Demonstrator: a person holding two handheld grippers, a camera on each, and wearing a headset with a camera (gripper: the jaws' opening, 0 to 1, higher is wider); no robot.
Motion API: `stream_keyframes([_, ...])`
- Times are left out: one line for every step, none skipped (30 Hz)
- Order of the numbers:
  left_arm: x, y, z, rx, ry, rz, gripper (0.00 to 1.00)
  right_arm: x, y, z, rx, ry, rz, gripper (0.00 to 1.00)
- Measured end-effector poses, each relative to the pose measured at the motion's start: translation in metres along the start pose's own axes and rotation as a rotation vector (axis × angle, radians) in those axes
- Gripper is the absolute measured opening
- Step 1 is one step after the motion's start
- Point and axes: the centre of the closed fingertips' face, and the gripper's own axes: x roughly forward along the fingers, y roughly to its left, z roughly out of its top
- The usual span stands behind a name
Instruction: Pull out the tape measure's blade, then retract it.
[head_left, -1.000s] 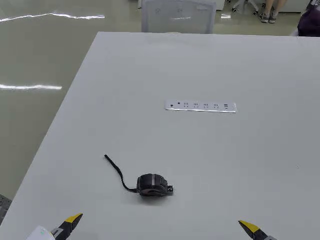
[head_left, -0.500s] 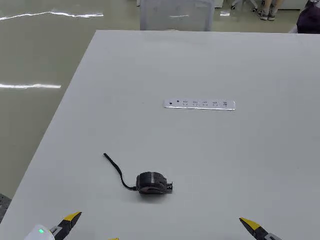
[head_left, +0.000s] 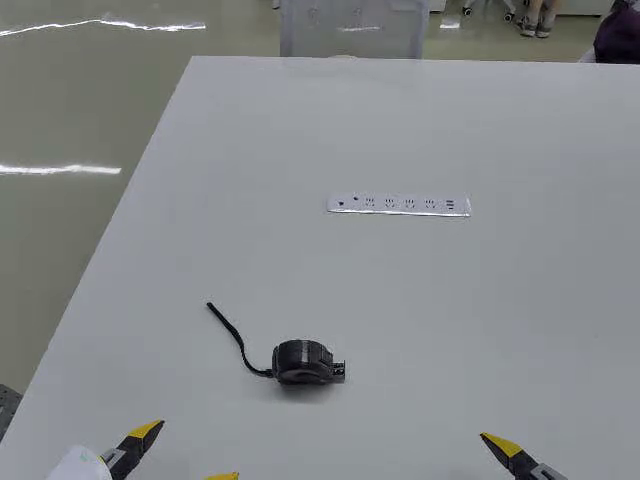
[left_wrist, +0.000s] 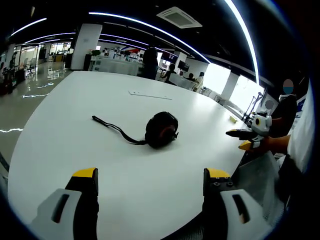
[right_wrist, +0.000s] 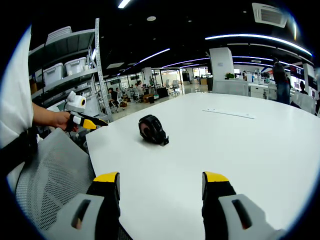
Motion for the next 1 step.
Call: stream_keyframes([0.0001, -0.0005, 0.0002, -0.003, -0.002, -0.002, 0.85, -0.0002, 0.0, -0.0005, 0.001, -0.001, 0.0, 0.67])
